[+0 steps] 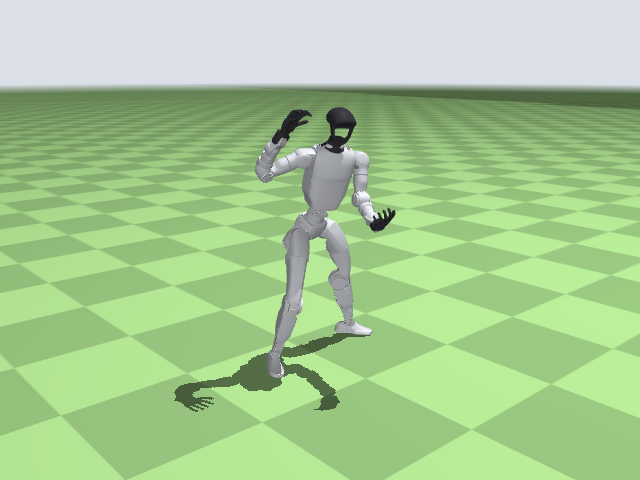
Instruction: Kungfu
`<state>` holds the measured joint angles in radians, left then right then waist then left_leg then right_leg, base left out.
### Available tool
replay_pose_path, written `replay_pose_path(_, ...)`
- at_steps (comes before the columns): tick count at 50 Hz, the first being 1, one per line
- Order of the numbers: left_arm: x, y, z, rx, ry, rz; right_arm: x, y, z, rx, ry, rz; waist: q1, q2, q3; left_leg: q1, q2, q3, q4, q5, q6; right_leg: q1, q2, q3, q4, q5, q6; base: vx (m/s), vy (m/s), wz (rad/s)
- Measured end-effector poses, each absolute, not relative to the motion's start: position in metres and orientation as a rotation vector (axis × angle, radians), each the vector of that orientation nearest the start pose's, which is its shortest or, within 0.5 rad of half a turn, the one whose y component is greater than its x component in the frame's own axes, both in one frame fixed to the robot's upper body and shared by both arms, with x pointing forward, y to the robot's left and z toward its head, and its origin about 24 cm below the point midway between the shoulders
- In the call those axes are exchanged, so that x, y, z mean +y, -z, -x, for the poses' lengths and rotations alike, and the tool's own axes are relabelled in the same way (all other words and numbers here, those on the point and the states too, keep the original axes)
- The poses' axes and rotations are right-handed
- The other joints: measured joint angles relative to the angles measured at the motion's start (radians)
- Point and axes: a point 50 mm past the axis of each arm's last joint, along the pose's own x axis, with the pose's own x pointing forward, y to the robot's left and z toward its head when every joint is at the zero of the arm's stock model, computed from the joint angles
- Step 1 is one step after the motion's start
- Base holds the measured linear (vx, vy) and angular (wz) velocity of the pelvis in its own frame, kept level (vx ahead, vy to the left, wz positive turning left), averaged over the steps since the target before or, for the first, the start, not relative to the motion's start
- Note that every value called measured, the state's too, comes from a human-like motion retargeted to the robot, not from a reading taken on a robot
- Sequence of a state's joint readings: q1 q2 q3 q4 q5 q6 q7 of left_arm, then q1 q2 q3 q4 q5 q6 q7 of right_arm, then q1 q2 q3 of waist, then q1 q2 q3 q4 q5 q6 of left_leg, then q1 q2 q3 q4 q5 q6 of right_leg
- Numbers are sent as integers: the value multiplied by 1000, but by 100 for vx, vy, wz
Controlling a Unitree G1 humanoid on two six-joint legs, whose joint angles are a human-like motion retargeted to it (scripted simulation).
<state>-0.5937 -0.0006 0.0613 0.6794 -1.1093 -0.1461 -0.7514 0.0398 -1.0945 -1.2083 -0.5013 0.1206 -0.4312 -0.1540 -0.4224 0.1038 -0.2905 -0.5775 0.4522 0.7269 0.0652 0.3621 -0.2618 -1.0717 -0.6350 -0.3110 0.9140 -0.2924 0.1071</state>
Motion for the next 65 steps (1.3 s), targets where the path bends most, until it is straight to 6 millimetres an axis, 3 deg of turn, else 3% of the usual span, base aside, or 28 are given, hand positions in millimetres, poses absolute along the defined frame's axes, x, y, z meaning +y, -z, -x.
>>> replay_pose_path(7, 144, -61, -337, -248, 557, 904, -304, -368, -85, -1297, 634, 1190, 104, 6, 13, -82, 89, -67, 112, -43, 0, 83, 62, -45, -102, 66, -3, 16, 20, -5)
replay_pose_path(11, 171, -20, -320, -21, 490, 698, -328, -342, -118, -1076, 571, 1083, 200, 12, 0, -174, 121, -134, 196, -80, 17, 122, 86, -66, -178, 122, -4, 16, 40, 22)
replay_pose_path(14, 197, 19, -293, 211, 423, 510, -349, -306, -154, -871, 458, 918, 277, 6, -11, -247, 116, -189, 252, -104, 49, 154, 90, -73, -231, 154, 1, 15, 55, 55)
replay_pose_path(17, 227, 60, -250, 482, 352, 312, -364, -250, -192, -645, 323, 638, 359, -7, -15, -327, 93, -274, 314, -144, 93, 207, 103, -80, -276, 148, 35, 12, 48, 81)
replay_pose_path(20, 243, 99, -199, 765, 285, 123, -367, -164, -212, -379, 224, 329, 452, 3, -22, -419, 92, -339, 377, -239, 156, 327, 139, -141, -331, 78, 89, 15, 47, 167)
replay_pose_path(22, 244, 123, -163, 949, 249, 40, -359, -98, -206, -208, 238, 129, 529, 7, -44, -447, 109, -291, 386, -316, 223, 451, 177, -227, -402, 42, 79, 20, 38, 282)
replay_pose_path(25, 245, 147, -113, 1188, 215, -3, -315, -9, -195, -36, 293, -169, 651, -44, -71, -462, 92, -240, 391, -446, 347, 613, 259, -260, -535, 44, 81, 12, 9, 359)
replay_pose_path(27, 255, 151, -92, 1294, 216, -32, -265, 15, -217, -36, 273, -362, 723, -124, -66, -458, 70, -141, 396, -467, 413, 673, 305, -210, -604, 70, 117, -1, -28, 414)
replay_pose_path(28, 263, 150, -86, 1338, 218, -68, -241, 10, -236, -81, 240, -450, 752, -168, -47, -442, 53, -78, 394, -437, 435, 703, 314, -204, -621, 72, 131, -6, -39, 423)
replay_pose_path(30, 283, 145, -83, 1403, 209, -178, -209, -33, -284, -265, 124, -575, 821, -235, 20, -404, 54, 56, 410, -337, 455, 789, 322, -300, -654, 64, 146, -13, -50, 354)
replay_pose_path(32, 306, 137, -80, 1453, 179, -286, -193, -119, -328, -523, -69, -625, 917, -262, 101, -378, 99, 120, 407, -201, 364, 855, 360, -395, -674, 71, 154, -15, -52, 158)
replay_pose_path(33, 315, 135, -71, 1499, 160, -323, -186, -166, -339, -656, -178, -629, 962, -273, 132, -365, 119, 133, 381, -102, 316, 863, 382, -400, -670, 79, 155, 0, -44, 56)
replay_pose_path(35, 329, 134, -30, 1649, 123, -366, -179, -250, -338, -906, -375, -613, 1033, -320, 141, -441, 134, 81, 429, -119, 345, 840, 418, -367, -667, 98, 155, 39, -23, 15)
replay_pose_path(37, 333, 131, 37, 1886, 97, -351, -172, -303, -322, -1077, -527, -584, 1074, -352, 72, -547, 182, 10, 511, -137, 348, 817, 471, -338, -668, 146, 155, 99, 9, 1)
replay_pose_path(39, 322, 123, 100, 2092, 77, -252, -158, -339, -304, -1204, -677, -544, 1077, -406, 6, -646, 170, -104, 535, -135, 333, 768, 474, -322, -661, 194, 155, 77, 8, -23)
replay_pose_path(42, 281, 116, 161, 2265, 92, -15, -143, -383, -279, -1357, -831, -480, 1068, -424, -19, -745, 200, -213, 568, -139, 301, 748, 534, -306, -699, 258, 155, 16, -14, -86)
replay_pose_path(45, 237, 113, 191, 2348, 201, 146, -146, -404, -263, -1464, -811, -440, 1053, -459, -7, -792, 176, -300, 577, -144, 232, 729, 547, -302, -716, 322, 155, 30, -14, -52)
replay_pose_path(50, 185, 121, 188, 2330, 655, 180, -165, -421, -243, -1629, -604, -504, 1042, -515, 38, -814, 124, -367, 625, -148, 112, 732, 505, -321, -762, 439, 155, 35, 12, -45)
replay_pose_path(52, 183, 124, 182, 2301, 893, 94, -165, -420, -241, -1634, -573, -534, 1022, -525, 31, -823, 104, -400, 652, -180, 81, 735, 501, -332, -772, 539, 155, 51, 23, -57)
replay_pose_path(55, 191, 128, 170, 2270, 1103, -73, -160, -417, -243, -1608, -599, -587, 979, -515, -30, -810, 145, -371, 683, -283, 82, 747, 492, -334, -778, 757, 155, 73, 59, -46)
replay_pose_path(58, 203, 129, 161, 2276, 1178, -88, -146, -407, -250, -1539, -663, -668, 833, -450, -46, -661, 37, -257, 736, -449, 102, 824, 377, -135, -654, 816, 138, 82, 83, 202)
replay_pose_path(60, 225, 131, 137, 2300, 1138, -94, -138, -402, -253, -1511, -708, -713, 756, -372, -74, -619, 41, -259, 681, -470, 95, 813, 516, 15, -653, 762, 155, 60, 32, 140)
replay_pose_path(63, 271, 132, 98, 2318, 1015, -311, -136, -389, -261, -1451, -715, -770, 678, -249, -98, -587, 89, -314, 642, -484, 40, 757, 768, 63, -544, 511, 155, 52, 2, 111)
replay_pose_path(65, 294, 132, 76, 2269, 945, -515, -137, -379, -267, -1413, -691, -791, 640, -207, -112, -529, 75, -298, 611, -509, 22, 726, 801, 8, -495, 414, 155, 61, 26, 137)
